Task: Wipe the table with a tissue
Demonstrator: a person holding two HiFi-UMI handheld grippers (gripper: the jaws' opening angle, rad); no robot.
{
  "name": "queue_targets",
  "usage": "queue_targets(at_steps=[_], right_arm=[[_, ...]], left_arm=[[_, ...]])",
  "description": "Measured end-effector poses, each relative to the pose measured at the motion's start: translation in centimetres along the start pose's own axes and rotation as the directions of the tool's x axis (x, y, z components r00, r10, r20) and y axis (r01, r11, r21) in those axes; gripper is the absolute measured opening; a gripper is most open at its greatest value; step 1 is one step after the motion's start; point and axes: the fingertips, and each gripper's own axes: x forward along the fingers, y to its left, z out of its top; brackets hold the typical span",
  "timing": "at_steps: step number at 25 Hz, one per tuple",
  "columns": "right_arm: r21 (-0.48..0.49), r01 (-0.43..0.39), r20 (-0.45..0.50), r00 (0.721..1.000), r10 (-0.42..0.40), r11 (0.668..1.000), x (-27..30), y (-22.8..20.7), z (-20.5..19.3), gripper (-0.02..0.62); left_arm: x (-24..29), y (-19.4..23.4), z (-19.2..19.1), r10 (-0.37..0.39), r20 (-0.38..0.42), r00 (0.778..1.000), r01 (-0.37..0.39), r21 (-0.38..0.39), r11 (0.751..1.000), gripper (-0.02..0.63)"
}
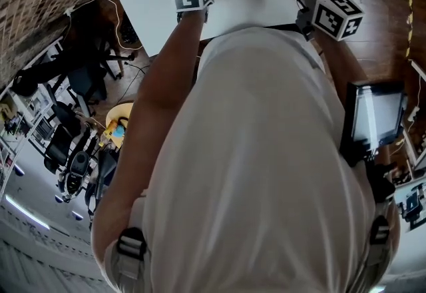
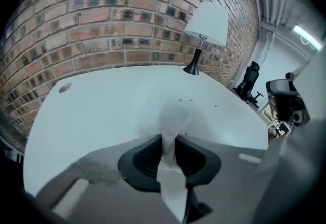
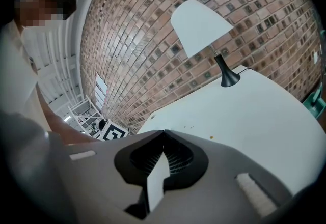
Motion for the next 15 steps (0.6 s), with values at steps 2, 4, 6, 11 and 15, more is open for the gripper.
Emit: queue_targets(at_steps=[2, 4, 6, 11, 15], right_arm=[[0.011, 0.001, 0.002, 1.0, -0.001, 1.0, -0.4, -0.3, 0.2, 0.008], [0.023, 0.002, 0.004, 1.0, -0.002, 1.0, -0.9, -0.7, 0.4, 0.008], [0.029, 0.001, 0.009, 1.0, -0.001, 1.0, -1.3, -1.0, 0.7, 0.008], [0.038, -0.003, 0.012, 1.0, 0.003, 0.999, -3.1, -2.1, 0.9, 0.008], [0.04, -0.01, 0.014, 1.0, 0.01, 0.999, -3.7, -3.1, 1.1, 0.008]], left_arm=[[0.2, 0.1, 0.3, 0.026, -0.015, 1.0, -0.026, -0.004, 1.0, 0.072], [0.5, -0.1, 0.1, 0.034, -0.031, 0.999, -0.034, -0.006, 0.999, 0.071], [0.8, -0.3, 0.2, 0.041, -0.039, 0.998, -0.041, -0.001, 0.999, 0.072], [1.5, -3.0, 0.8, 0.033, -0.047, 0.998, -0.032, 0.014, 0.999, 0.072], [2.4, -4.0, 1.2, 0.049, -0.052, 0.997, -0.048, 0.02, 0.999, 0.072]])
